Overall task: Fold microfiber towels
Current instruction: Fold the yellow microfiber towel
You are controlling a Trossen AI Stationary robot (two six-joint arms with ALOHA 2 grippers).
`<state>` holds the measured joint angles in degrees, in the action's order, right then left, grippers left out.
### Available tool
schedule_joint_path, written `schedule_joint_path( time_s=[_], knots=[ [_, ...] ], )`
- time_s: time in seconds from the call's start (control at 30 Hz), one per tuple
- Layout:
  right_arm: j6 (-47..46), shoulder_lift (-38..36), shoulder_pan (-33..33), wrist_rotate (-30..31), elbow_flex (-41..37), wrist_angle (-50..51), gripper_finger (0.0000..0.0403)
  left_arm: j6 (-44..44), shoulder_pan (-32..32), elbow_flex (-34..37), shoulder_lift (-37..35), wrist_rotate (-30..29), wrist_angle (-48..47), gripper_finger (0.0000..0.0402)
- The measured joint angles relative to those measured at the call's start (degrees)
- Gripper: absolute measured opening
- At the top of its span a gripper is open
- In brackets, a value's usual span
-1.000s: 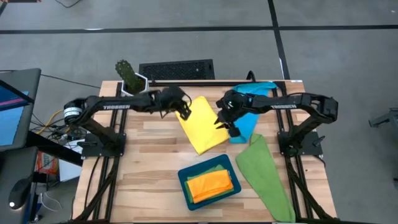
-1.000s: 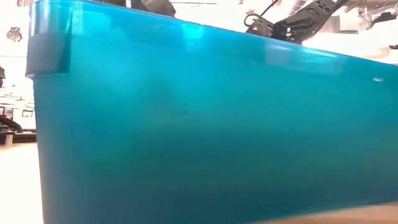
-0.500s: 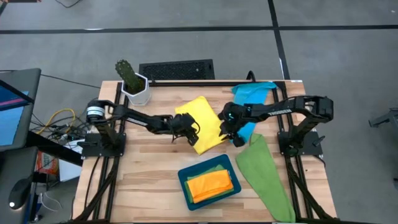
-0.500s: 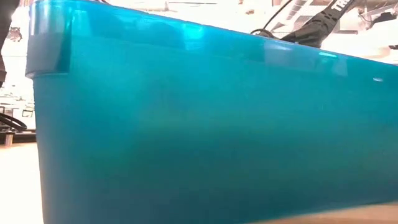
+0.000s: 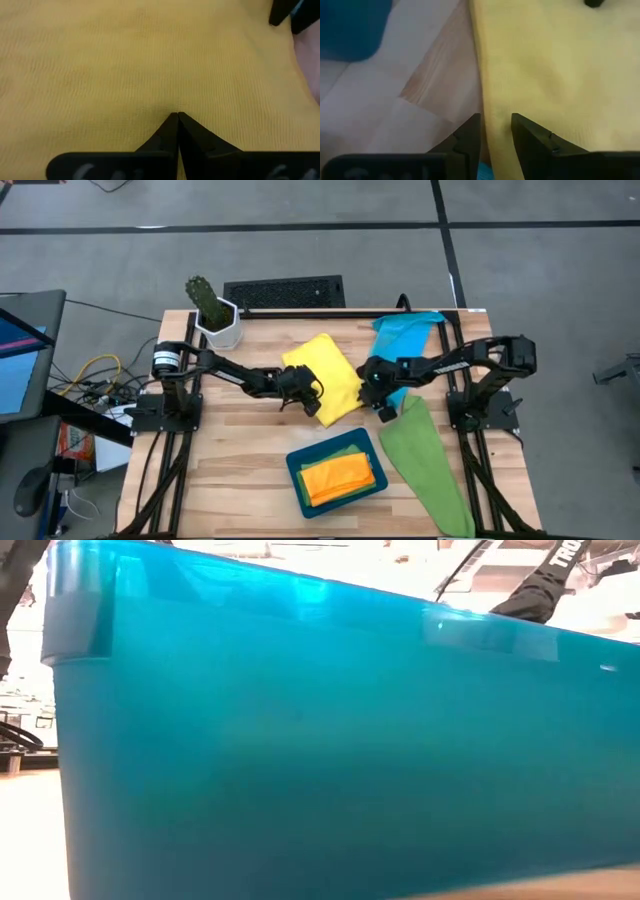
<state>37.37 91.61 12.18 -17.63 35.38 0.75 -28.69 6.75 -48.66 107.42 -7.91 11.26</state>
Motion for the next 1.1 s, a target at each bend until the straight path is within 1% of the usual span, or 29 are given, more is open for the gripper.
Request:
schedule_joint_path(
  time_s=[0.13,0.2,0.27,0.33,0.47,0.5,0.53,0.63,0.7,0.8,0.9,1.0,1.1],
  knots=[
    [0.25,0.02,-0.55,3.99,-0.79,-1.28,0.0132,0.79,0.34,0.02,0.02,0.32,-0.11,0.0],
    [0.41,0.94,-0.64,4.88,-0.74,-1.78,0.013,0.86,0.52,0.02,0.04,0.41,-0.12,0.0],
    [0.43,1.89,-0.73,5.97,-0.6,-1.94,0.012,0.94,0.63,0.04,0.07,0.44,0.08,0.0],
    [0.4,3.02,-1.1,5.96,-0.46,-2.17,0.0097,1.04,0.67,0.07,0.13,0.26,0.44,0.0],
    [-1.5,3.18,-2.72,7.58,-0.38,-2.26,0.0027,1.15,0.65,0.02,0.15,0.25,0.37,0.0],
    [-2.16,2.75,-3.15,8.02,-0.39,-1.93,0.0018,1.22,0.67,0.02,0.15,0.34,0.37,0.0],
    [-3.07,2.12,-3.51,8.31,-0.48,-1.54,0.0015,1.22,0.67,0.02,0.15,0.41,0.37,0.0],
    [-6.57,-0.36,-4.04,8.57,-0.84,0.53,0.0024,1.2,0.69,0.02,0.15,0.62,0.35,0.0],
    [-7.97,-1.82,-4.04,8.34,-0.24,3.64,0.0023,1.11,0.71,0.02,-0.11,1.11,0.26,0.0],
    [-8.42,-3.58,-3.86,7.53,2.15,8.07,0.0011,0.34,0.58,0.2,-1.61,1.71,-0.97,0.0],
    [-8.46,-4.02,-3.24,7.13,4.18,11.22,0.0015,-0.25,-0.11,0.18,-4.24,1.57,-1.2,0.0],
    [-8.47,-4.04,-2.23,5.34,6.01,11.45,0.002,-0.98,-1.14,-0.42,-6.56,1.45,-0.24,0.0],
    [-9.12,-3.8,-1.01,2.34,7.46,11.64,0.0012,-1.63,-2.49,-0.77,-7.26,1.26,-0.43,0.0]
  ],
)
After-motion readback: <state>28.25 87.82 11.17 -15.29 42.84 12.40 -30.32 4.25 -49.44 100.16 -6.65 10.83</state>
